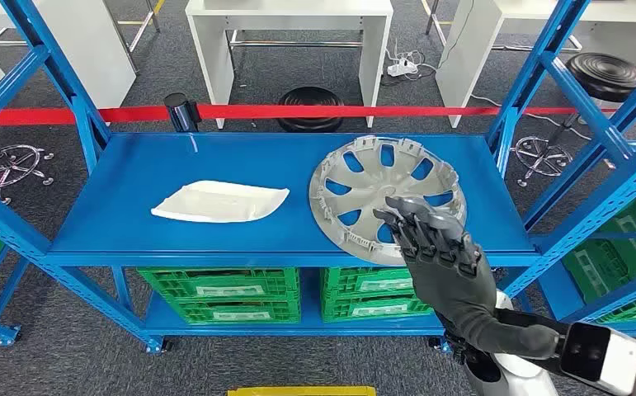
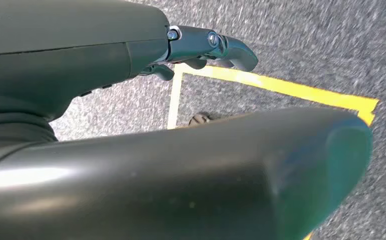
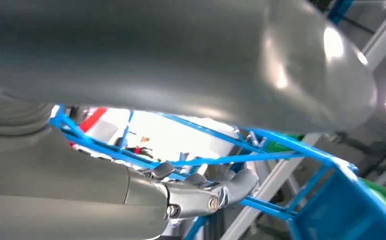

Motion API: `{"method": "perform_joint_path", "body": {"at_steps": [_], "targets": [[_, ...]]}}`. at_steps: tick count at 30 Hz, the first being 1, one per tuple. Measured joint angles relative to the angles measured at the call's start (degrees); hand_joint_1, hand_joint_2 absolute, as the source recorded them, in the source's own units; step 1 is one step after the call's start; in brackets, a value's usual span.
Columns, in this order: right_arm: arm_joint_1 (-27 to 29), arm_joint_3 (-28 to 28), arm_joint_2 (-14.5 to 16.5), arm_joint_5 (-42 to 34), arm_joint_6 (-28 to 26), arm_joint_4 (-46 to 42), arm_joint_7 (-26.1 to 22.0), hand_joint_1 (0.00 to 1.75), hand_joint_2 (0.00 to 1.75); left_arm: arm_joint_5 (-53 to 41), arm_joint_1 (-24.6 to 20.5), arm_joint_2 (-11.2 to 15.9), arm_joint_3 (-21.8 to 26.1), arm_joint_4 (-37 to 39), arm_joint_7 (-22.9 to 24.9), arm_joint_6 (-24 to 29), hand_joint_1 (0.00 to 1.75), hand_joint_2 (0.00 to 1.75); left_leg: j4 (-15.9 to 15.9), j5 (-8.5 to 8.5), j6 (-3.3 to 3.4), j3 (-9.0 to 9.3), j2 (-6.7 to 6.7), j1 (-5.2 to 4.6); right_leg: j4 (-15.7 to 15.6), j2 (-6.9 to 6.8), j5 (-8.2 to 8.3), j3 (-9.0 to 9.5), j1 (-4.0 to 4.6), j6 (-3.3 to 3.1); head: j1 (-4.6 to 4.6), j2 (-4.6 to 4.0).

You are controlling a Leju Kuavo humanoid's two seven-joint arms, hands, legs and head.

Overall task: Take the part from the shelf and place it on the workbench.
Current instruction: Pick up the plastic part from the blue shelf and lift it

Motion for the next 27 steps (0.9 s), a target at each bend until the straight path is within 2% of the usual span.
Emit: {"method": "perform_joint_path", "body": {"at_steps": [2,3,5,6,7,9,10,11,13,14,15,16,18,19,21,25,27], "targets": [[0.0,0.0,-0.1,0.0,-0.4,0.3,0.3,0.00,0.00,0.0,0.0,-0.1,0.0,0.0,0.0,0.0,0.00,0.00,0.0,-0.39,-0.12,0.55,-0.02,0.00,-4.6,-0.02,3.16,1.65,0.04,-0.38,0.05,0.00],[0.1,0.1,-0.3,0.1,-0.8,0.6,0.4,0.00,0.00,0.0,0.0,-0.2,0.0,0.0,0.0,0.0,0.00,0.00,-0.1,-0.73,-0.29,1.05,-0.03,-0.02,-8.1,-0.05,4.84,2.83,0.17,-0.72,0.05,0.00],[0.1,0.2,-0.4,0.2,-1.4,1.0,0.6,0.00,0.00,0.0,-0.1,-0.4,0.0,0.0,0.0,0.0,0.00,0.00,-0.3,-1.31,-0.93,1.59,-0.04,-0.05,-12.1,-0.09,4.84,4.28,0.55,-1.38,0.12,0.00],[0.1,0.2,-0.5,0.1,-1.5,1.2,0.7,0.00,0.00,0.0,-0.1,-0.4,0.0,0.0,-0.1,0.0,0.00,0.00,-0.2,-1.30,-1.38,1.82,-0.02,-0.08,-12.3,-0.04,4.16,4.41,0.66,-1.74,0.14,0.00],[0.2,0.3,-0.5,-0.1,-1.6,1.3,0.9,0.00,0.00,0.0,-0.1,-0.4,0.0,0.0,-0.1,0.0,0.00,0.00,-0.1,-1.34,-1.83,2.08,-0.01,-0.12,-12.5,0.02,4.18,4.77,0.64,-2.19,0.17,0.00],[0.1,0.3,-0.7,-0.5,-2.0,1.5,1.6,0.00,0.00,0.0,-0.1,-0.5,0.0,0.0,-0.1,0.0,0.00,0.00,1.4,-1.82,-2.41,2.24,0.04,-0.14,-12.9,0.02,5.30,5.81,0.35,-3.02,0.08,0.00],[-0.1,0.3,-0.7,-0.6,-2.4,1.5,2.0,0.00,0.00,0.0,-0.2,-0.5,0.0,0.0,-0.1,0.0,0.00,0.00,3.1,-2.81,-2.51,1.51,0.05,-0.13,-13.0,-0.04,5.33,6.26,0.27,-3.33,-0.05,0.00],[-0.3,0.3,-0.8,-0.6,-2.9,1.6,2.5,0.00,0.44,0.0,-0.3,-0.5,0.0,0.0,-0.1,0.0,0.00,0.00,5.8,-4.27,-2.59,-0.01,0.06,-0.08,-13.1,-0.10,5.29,6.53,0.23,-3.53,-0.20,0.00],[-0.5,0.3,-0.9,-0.1,-4.3,1.8,3.3,0.00,1.31,-0.1,-0.4,-0.6,0.0,0.1,0.0,0.0,0.00,0.00,12.5,-7.49,-2.81,-4.32,0.06,-0.04,-13.0,-0.10,4.99,6.70,0.31,-3.82,-0.45,0.00],[-0.4,0.3,-1.1,0.6,-5.2,1.9,3.5,0.00,1.75,-0.2,-0.3,-0.6,0.0,0.1,0.0,0.0,0.00,0.00,14.7,-8.19,-2.93,-6.08,0.06,-0.03,-13.0,-0.04,4.83,6.78,0.35,-3.87,-0.49,0.00],[-0.3,0.3,-1.2,1.8,-6.3,2.0,3.6,0.00,1.75,-0.3,-0.2,-0.6,0.0,0.1,0.0,0.0,0.00,0.00,15.2,-7.71,-2.97,-6.98,0.06,-0.03,-13.0,0.04,4.65,6.94,0.38,-3.86,-0.54,0.00],[-0.2,0.3,-1.4,3.3,-7.6,2.1,3.6,0.00,1.75,-0.5,-0.1,-0.6,0.0,0.1,0.0,0.0,0.00,0.00,13.4,-5.97,-2.90,-6.84,0.06,-0.04,-13.0,0.11,4.45,7.21,0.38,-3.80,-0.58,0.00],[-0.2,0.3,-1.9,8.0,-11.3,2.3,3.8,0.00,1.75,-0.8,0.0,-0.7,0.0,0.1,0.0,0.2,0.00,0.00,6.1,-0.91,-2.55,-4.55,0.07,-0.07,-12.9,0.16,4.02,7.89,0.40,-3.52,-0.67,0.00],[-0.2,0.3,-2.2,10.6,-13.4,2.6,4.1,0.00,1.75,-1.0,-0.1,-0.7,0.0,0.1,0.0,0.3,0.00,0.00,3.0,0.30,-2.38,-3.54,0.11,-0.17,-12.9,0.15,3.85,8.10,0.43,-3.31,-0.69,0.00],[-0.2,0.4,-2.8,17.7,-18.5,3.4,5.4,0.00,1.75,-1.4,-0.1,-0.8,0.0,0.1,0.0,0.4,0.00,0.00,0.3,1.08,-1.89,-2.78,0.17,-0.39,-12.9,0.14,3.59,8.15,0.50,-2.71,-0.72,0.00],[-0.3,1.5,-4.4,37.7,-30.8,5.9,10.3,0.00,1.75,-2.2,0.0,-1.3,0.0,0.1,-0.3,0.4,0.00,0.00,0.1,2.34,-1.71,-2.52,0.03,-0.37,-13.0,0.05,3.39,8.33,0.78,-3.06,-0.52,0.00],[-0.3,2.5,-5.1,49.9,-36.3,7.3,14.7,0.00,1.75,-2.5,-0.1,-1.4,0.0,0.1,-0.5,0.4,0.00,0.00,0.0,2.28,-1.44,-2.48,-0.02,-0.42,-13.4,0.05,3.54,8.53,0.76,-2.69,-0.49,0.00]]}}
